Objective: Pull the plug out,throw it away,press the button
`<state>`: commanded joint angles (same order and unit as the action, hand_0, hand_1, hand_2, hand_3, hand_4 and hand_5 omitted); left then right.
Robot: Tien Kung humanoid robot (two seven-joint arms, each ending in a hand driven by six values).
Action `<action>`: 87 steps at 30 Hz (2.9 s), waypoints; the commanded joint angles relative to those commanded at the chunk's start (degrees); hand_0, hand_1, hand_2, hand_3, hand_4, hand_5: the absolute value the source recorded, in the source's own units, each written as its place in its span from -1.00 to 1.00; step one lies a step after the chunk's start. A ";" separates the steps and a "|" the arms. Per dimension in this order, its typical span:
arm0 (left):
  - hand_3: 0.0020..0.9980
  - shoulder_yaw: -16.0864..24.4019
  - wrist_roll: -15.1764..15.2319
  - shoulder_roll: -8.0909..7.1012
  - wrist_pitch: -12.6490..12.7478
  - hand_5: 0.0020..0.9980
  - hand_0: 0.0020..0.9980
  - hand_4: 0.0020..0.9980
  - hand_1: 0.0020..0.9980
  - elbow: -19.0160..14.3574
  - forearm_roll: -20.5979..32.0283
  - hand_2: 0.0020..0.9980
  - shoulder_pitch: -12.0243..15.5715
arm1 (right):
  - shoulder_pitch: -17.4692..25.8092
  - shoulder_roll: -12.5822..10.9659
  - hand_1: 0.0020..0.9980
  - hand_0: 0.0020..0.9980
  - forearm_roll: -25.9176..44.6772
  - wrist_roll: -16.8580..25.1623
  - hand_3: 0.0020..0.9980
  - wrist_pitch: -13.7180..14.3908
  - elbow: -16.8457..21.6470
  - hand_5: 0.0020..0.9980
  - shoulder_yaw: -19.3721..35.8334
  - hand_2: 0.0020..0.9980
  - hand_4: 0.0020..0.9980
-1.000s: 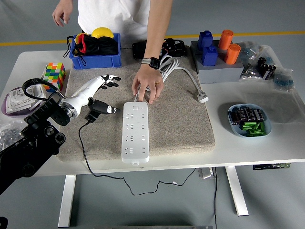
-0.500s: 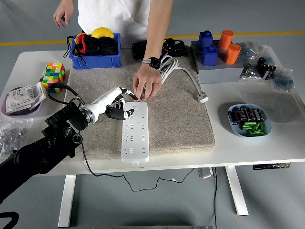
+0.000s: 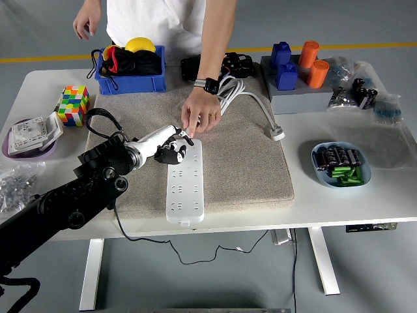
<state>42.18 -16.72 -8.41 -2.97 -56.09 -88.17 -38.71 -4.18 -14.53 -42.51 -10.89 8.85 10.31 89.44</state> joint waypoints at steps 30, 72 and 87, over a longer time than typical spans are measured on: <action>0.29 -1.92 -1.44 -0.21 -1.08 -1.00 -0.98 -0.49 -0.94 1.84 -0.67 -0.78 -0.38 | -0.14 0.14 0.36 0.49 -0.49 0.29 0.22 -0.13 0.00 -0.04 2.25 0.28 0.32; 0.64 30.46 11.68 -3.16 7.87 -0.57 0.76 0.51 0.77 -8.20 -11.31 0.61 14.53 | 1.20 2.67 0.36 0.49 -1.85 1.28 0.22 0.76 0.00 -0.05 6.48 0.28 0.32; 0.86 37.01 13.55 -4.42 9.83 0.11 0.93 0.61 1.00 -9.72 -11.90 0.93 16.88 | -0.32 2.05 0.36 0.49 -1.75 0.74 0.22 0.93 0.00 -0.05 6.05 0.28 0.32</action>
<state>79.20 -3.18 -12.83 6.85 -65.81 -100.07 -21.83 -4.50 -12.48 -44.26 -10.15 9.78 10.31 95.49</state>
